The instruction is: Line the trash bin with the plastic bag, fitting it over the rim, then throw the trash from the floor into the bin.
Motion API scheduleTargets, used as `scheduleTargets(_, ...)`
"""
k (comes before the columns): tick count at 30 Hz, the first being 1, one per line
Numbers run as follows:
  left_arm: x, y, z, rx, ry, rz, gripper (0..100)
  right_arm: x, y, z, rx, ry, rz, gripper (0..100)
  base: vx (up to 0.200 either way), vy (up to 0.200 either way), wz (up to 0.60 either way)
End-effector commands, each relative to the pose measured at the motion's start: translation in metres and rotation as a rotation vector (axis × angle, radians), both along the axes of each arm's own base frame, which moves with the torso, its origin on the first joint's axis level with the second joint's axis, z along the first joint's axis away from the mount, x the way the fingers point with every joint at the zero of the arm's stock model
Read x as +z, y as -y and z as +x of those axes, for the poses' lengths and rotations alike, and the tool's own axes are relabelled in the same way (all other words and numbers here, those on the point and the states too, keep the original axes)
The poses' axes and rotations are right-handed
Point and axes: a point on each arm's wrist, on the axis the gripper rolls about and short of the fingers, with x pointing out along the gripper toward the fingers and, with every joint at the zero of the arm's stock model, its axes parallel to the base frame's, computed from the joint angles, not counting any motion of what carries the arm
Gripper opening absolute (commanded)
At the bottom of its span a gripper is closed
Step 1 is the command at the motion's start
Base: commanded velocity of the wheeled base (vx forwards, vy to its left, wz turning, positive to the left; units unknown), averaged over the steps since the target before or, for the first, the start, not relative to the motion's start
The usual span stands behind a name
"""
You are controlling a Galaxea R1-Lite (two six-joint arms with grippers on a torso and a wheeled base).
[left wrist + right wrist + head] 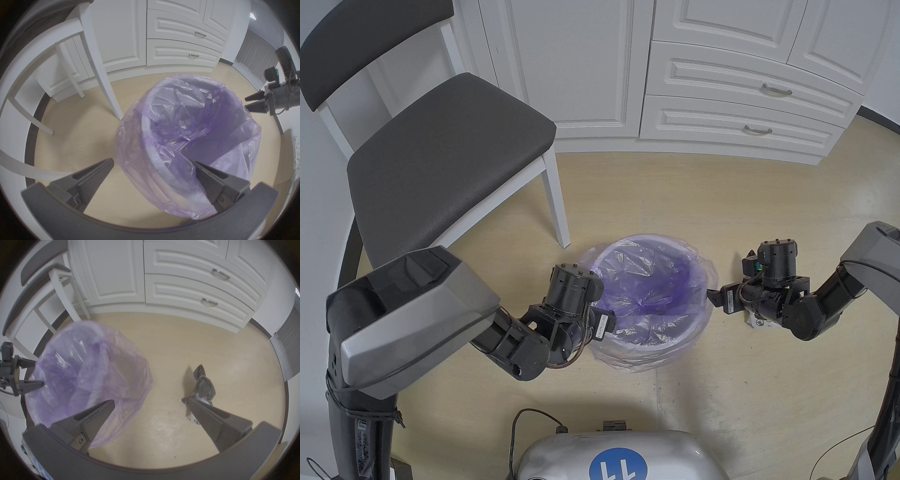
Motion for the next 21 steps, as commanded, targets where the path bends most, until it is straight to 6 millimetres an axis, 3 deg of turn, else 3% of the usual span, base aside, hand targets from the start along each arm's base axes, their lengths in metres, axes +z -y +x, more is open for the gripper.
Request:
scheduleTargets(1, 0.027, -0.018, -0.004, 0.008, 0.027, -0.023, 100, 0.043, -0.010, -0.026, 0.040, 0.115, 0.039, 100, 0.000, 0.000, 0.00)
scheduleTargets(5, 0.029, -0.018, -0.011, -0.040, 0.007, -0.040, 100, 0.044, -0.026, -0.034, 0.083, 0.125, 0.061, 100, 0.000, 0.000, 0.00)
scheduleTargets(7, 0.026, -0.015, -0.015, -0.060, -0.001, -0.041, 100, 0.042, -0.044, -0.039, 0.113, 0.121, 0.109, 100, 0.000, 0.000, 0.00)
scheduleTargets(11, 0.022, -0.010, -0.018, -0.074, -0.006, -0.036, 100, 0.017, -0.071, -0.034, 0.086, 0.078, 0.112, 100, 0.000, 0.000, 0.00)
scheduleTargets(16, 0.010, -0.005, -0.018, -0.080, -0.024, -0.025, 100, -0.015, -0.088, -0.023, 0.031, 0.060, 0.055, 100, 0.000, 0.000, 0.00)
scheduleTargets(21, 0.009, -0.005, -0.017, -0.080, -0.024, -0.025, 100, -0.018, -0.092, -0.026, 0.041, 0.058, 0.044, 100, 0.000, 0.000, 0.00)
